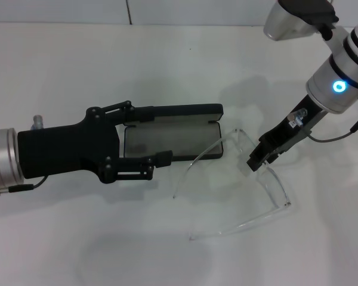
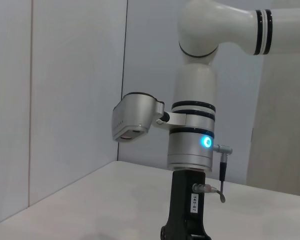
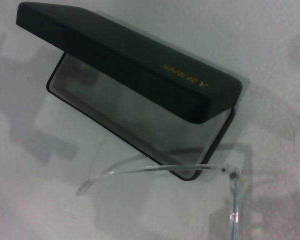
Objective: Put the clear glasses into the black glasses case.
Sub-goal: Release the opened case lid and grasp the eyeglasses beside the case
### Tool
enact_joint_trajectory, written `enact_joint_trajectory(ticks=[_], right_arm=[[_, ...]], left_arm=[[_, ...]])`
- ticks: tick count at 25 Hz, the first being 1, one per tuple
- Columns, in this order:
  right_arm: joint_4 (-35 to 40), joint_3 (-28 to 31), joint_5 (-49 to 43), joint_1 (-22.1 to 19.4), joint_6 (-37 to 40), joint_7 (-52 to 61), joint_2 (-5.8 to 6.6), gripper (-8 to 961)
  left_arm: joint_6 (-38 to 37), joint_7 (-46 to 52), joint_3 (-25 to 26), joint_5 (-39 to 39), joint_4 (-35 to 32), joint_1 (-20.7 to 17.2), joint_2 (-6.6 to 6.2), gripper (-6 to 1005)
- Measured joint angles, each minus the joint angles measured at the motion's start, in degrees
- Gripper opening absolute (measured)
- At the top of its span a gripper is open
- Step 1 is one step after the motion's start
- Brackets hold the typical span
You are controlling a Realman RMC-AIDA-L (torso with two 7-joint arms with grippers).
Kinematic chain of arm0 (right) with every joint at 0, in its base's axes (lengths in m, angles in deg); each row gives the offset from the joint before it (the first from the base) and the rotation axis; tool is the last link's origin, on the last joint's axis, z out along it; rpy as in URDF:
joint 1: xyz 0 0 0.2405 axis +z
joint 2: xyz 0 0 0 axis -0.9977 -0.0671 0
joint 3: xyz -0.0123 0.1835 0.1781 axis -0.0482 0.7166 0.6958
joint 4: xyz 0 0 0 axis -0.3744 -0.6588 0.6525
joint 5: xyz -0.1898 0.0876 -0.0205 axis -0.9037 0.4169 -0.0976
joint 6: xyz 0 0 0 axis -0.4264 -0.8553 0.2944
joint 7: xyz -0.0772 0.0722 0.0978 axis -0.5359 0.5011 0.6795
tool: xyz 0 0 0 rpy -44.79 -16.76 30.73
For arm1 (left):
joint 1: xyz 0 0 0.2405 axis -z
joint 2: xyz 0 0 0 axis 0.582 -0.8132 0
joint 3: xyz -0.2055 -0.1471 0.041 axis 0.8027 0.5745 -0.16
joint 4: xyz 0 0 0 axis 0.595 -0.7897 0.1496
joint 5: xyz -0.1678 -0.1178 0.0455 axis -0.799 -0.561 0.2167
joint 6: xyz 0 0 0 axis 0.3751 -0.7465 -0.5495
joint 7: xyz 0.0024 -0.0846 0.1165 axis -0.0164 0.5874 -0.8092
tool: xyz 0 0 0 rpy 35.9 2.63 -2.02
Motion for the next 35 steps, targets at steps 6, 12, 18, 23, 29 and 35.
enact_joint_trajectory(ticks=[6, 12, 18, 23, 29, 35], right_arm=[[-0.42, -0.05, 0.03, -0.07, -0.21, -0.15, 0.00, 383], [-0.48, -0.28, 0.07, -0.07, -0.36, -0.19, 0.00, 351], [-0.56, -1.44, 0.07, -0.06, -0.35, -0.12, 0.00, 301], [-0.62, -2.07, 0.23, -0.06, -0.37, 0.20, 0.00, 261], [-0.71, -2.16, 0.24, -0.06, -0.38, 0.23, 0.00, 214], [-0.24, -3.25, 0.25, -0.29, -0.82, -0.23, 0.00, 167]], left_arm=[[0.03, -0.50, 0.00, -0.01, 0.21, 0.03, 0.07, 833], [0.37, -1.40, 0.00, -0.19, 0.71, 0.03, 0.09, 825], [0.52, -1.74, 0.00, -0.29, 0.78, 0.05, 0.10, 818], [0.55, -2.42, 0.00, -0.39, 1.96, 0.52, 0.17, 811], [0.54, -3.03, 0.00, -0.41, 2.29, 0.68, 0.18, 804], [0.54, -3.04, 0.00, -0.41, 2.29, 0.66, 0.18, 796]])
